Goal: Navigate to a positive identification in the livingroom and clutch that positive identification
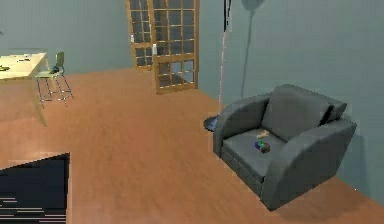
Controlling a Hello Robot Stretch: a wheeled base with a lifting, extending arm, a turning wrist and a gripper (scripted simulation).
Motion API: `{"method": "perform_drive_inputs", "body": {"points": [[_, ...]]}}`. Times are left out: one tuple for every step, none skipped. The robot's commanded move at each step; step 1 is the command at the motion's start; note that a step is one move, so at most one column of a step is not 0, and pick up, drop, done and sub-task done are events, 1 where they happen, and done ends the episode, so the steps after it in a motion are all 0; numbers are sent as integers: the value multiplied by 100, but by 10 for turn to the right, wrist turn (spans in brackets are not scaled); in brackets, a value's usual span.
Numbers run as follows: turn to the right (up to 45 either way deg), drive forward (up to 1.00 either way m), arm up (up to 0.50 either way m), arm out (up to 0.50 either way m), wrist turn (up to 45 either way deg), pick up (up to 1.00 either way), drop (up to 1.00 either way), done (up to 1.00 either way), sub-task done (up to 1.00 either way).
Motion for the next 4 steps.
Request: {"method": "perform_drive_inputs", "body": {"points": [[0,40,0,0,0,0,0,0,0],[-270,0,0,0,0,0,0,0,0],[0,100,0,0,0,0,0,0,0],[0,100,0,0,0,0,0,0,0]]}}
